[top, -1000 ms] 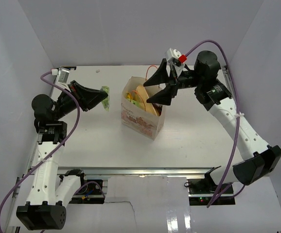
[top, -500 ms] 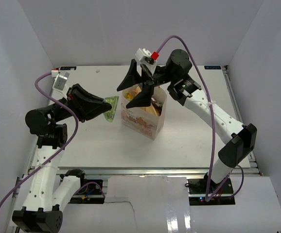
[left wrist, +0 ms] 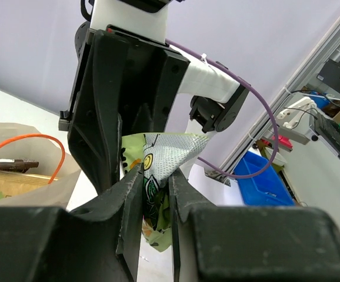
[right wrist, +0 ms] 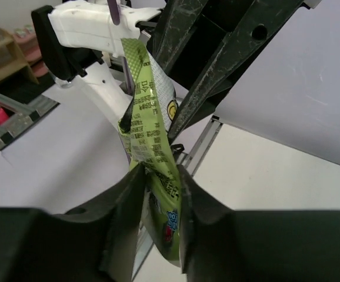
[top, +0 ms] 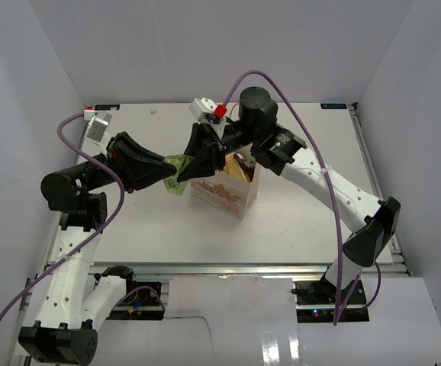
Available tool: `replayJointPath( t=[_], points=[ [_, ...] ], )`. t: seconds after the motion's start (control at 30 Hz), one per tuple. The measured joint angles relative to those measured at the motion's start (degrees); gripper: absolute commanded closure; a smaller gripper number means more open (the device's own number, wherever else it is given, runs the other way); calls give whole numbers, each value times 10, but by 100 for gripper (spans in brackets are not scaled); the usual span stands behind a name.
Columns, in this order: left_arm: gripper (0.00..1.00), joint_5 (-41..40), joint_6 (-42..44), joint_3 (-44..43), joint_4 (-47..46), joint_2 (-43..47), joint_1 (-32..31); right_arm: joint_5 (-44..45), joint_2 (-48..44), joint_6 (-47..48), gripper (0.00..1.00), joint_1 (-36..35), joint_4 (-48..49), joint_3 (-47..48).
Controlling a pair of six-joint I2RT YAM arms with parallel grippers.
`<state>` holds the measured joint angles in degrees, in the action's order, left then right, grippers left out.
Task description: Place the snacks into the paper bag
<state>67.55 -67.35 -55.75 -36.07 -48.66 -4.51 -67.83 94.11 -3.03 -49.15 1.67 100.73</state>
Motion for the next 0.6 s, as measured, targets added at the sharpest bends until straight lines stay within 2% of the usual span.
replayJointPath(
  t=[0.03, 0.1, 0.17, 0.2, 0.33, 0.43, 0.47, 0.6],
  points=[
    [71, 2, 0, 0, 0, 0, 0, 2, 0, 7, 82, 0, -10, 0],
    [69, 5, 1, 1, 0, 0, 0, 6, -2, 21, 92, 0, -28, 0],
    [62, 7, 2, 2, -1, -3, 0, 10, -4, 30, 92, 0, -43, 0],
    [50, 7, 2, 2, -1, -3, 0, 14, -5, 37, 92, 0, -50, 0],
    [25, -4, 5, 2, -5, -4, 0, 30, -14, 63, 92, 1, -72, 0],
    [17, -18, 27, -7, 12, -6, 0, 53, -23, 89, 92, 7, -97, 0],
    [11, -26, 40, -20, 36, -8, 0, 64, -28, 98, 92, 12, -106, 0],
    [7, -86, 150, -100, 173, -19, 0, 124, -50, 128, 92, 53, -135, 0]
  ],
)
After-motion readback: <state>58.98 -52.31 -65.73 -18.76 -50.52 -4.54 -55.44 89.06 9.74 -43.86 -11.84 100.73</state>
